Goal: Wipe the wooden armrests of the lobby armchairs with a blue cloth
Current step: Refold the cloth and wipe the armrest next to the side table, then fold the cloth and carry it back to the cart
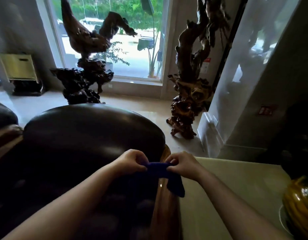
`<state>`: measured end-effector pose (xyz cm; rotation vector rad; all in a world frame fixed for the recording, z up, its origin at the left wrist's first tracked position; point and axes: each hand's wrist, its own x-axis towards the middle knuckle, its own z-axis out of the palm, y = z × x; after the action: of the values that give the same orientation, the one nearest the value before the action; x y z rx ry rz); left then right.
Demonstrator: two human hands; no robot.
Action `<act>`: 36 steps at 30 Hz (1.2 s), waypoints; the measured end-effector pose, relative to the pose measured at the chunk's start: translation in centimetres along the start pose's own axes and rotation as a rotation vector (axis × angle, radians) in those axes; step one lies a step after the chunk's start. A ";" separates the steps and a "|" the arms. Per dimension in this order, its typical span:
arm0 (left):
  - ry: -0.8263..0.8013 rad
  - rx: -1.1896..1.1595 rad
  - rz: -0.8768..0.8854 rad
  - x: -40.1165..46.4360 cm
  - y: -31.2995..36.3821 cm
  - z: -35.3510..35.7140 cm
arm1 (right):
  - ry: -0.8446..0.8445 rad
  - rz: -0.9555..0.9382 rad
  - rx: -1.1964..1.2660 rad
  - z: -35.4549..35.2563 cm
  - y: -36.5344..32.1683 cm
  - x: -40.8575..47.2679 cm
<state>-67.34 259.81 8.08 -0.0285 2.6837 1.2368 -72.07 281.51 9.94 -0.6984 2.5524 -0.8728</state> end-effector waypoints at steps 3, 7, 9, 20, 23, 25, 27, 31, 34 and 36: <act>0.052 -0.003 0.017 -4.5 2.3 -4.8 | -0.014 -0.090 -0.051 -1.7 -6.0 -1.3; 0.120 -0.001 0.012 -11.7 3.5 -10.4 | -0.044 -0.189 -0.132 -1.9 -14.2 -2.5; 0.155 0.014 -0.006 -15.1 3.3 -12.5 | -0.058 -0.244 -0.165 -1.2 -17.7 -3.0; 0.321 0.005 -0.158 -38.2 -5.7 -23.3 | -0.198 -0.539 -0.302 11.9 -39.3 -7.0; 0.350 0.023 -0.201 -45.3 -8.6 -26.1 | -0.249 -0.610 -0.297 16.9 -45.2 -8.4; 0.382 0.017 -0.229 -50.1 -10.6 -27.7 | -0.278 -0.667 -0.286 20.5 -49.1 -9.3; 0.406 0.006 -0.272 -54.3 -12.5 -29.1 | -0.308 -0.721 -0.290 23.8 -52.5 -10.1; 0.474 0.029 -0.366 -61.7 -16.6 -31.5 | -0.407 -0.810 -0.335 30.2 -59.4 -10.8; 0.547 0.029 -0.421 -66.5 -19.7 -33.3 | -0.456 -0.869 -0.343 35.0 -64.2 -10.6; 0.581 0.007 -0.464 -68.9 -21.7 -34.4 | -0.488 -0.905 -0.346 37.7 -67.0 -10.3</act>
<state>-3.07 215.53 25.81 -1.0956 2.8667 1.1940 -23.44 223.38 26.55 -1.9708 1.9019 -0.3776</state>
